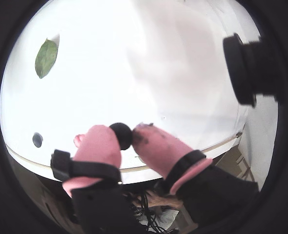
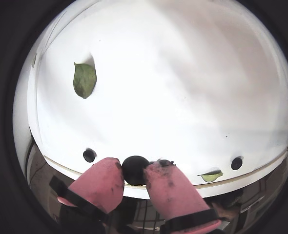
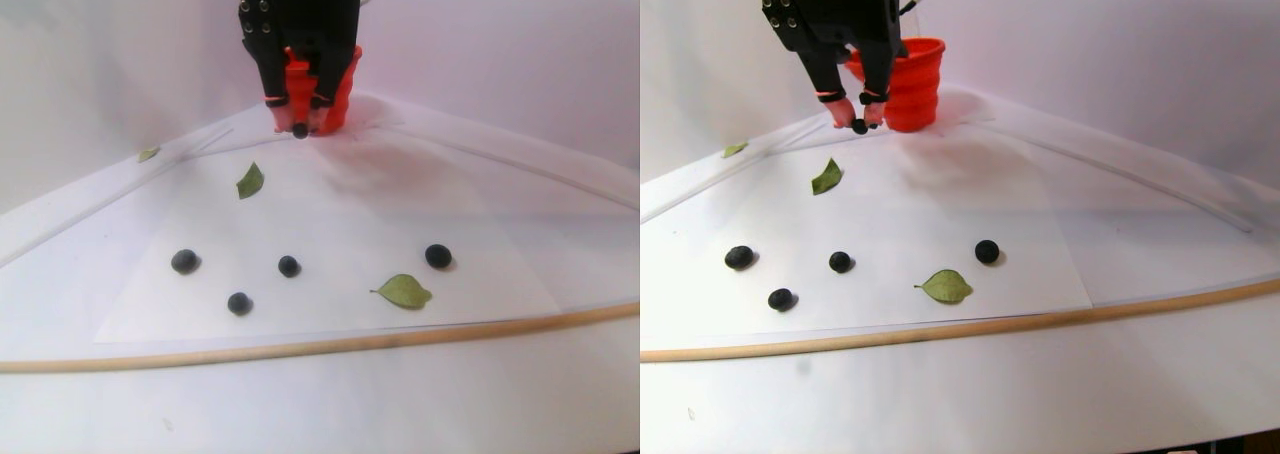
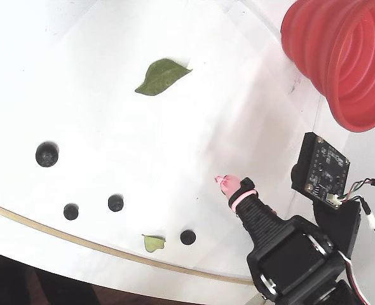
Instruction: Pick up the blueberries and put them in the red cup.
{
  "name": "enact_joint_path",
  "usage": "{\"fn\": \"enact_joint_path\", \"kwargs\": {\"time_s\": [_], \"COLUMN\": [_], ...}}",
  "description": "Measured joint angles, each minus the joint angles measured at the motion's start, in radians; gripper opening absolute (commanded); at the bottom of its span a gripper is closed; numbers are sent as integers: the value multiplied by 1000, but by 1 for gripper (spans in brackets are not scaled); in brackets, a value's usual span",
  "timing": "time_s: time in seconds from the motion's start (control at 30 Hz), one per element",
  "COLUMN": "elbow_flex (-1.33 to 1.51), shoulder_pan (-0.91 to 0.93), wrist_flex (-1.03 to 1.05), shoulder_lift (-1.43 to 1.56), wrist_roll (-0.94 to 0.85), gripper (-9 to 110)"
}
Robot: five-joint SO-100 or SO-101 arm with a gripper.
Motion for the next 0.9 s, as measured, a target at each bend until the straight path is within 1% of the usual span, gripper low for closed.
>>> {"fn": "enact_joint_path", "kwargs": {"time_s": [0.37,0.9], "elbow_flex": [-35,-196], "shoulder_pan": [17,34], "wrist_flex": [41,41], "shoulder_lift": [54,54], "wrist_roll": [0,-12], "gripper": [8,8]}}
